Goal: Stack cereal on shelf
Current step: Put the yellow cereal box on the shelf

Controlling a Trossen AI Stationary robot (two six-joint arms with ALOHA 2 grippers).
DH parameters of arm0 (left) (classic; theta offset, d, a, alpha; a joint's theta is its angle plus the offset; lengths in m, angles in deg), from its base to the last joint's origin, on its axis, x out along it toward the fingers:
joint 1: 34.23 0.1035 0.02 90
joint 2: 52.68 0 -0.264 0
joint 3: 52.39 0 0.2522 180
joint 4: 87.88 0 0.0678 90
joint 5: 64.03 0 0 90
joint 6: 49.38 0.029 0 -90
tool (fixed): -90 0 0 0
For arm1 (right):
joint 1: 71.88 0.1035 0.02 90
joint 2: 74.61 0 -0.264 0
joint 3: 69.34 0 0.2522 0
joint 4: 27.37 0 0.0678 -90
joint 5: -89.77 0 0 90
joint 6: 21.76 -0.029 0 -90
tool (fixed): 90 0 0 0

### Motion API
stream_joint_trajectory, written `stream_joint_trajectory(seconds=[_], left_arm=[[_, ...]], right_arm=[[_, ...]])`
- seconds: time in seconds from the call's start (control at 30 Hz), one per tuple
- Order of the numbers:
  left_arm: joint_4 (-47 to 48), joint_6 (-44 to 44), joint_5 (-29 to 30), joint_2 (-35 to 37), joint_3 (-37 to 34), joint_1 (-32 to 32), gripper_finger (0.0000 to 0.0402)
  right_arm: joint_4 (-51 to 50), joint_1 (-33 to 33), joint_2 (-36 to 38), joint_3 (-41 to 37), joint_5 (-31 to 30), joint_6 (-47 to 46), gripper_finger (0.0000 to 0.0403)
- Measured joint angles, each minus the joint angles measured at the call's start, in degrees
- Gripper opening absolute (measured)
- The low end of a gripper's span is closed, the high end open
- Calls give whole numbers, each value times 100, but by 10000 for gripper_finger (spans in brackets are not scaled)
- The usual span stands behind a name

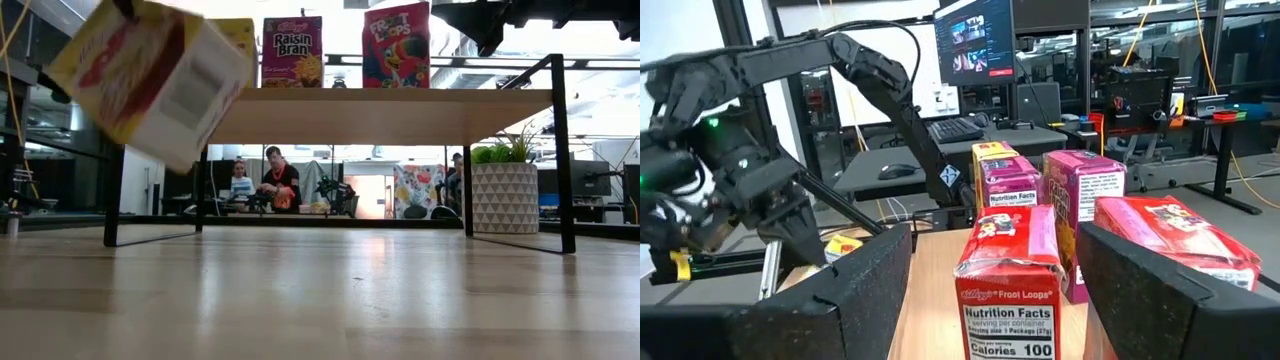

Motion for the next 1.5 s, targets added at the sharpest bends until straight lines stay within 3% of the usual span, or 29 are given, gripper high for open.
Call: stream_joint_trajectory(seconds=[0.3,0.53,0.83,0.93,1.17,1.37,1.5], left_arm=[[-6,812,606,-474,-4,-26,0],[-15,1229,731,-714,-4,33,0],[-17,3606,2465,-1041,-7,22,0],[-13,4556,2441,-1041,-7,39,0],[-23,5415,2337,-1219,-6,198,0],[-16,5320,2171,-1652,-7,247,0],[-13,5196,2389,-1828,-11,214,0]], right_arm=[[-42,0,0,0,-2,-2,275],[-50,0,0,0,-2,-2,275],[-57,0,0,0,-2,-2,275],[-55,1,0,0,-2,-4,275],[-57,0,0,0,7,-246,275],[-83,2,2,0,327,-457,275],[-89,2,2,0,580,-457,275]])
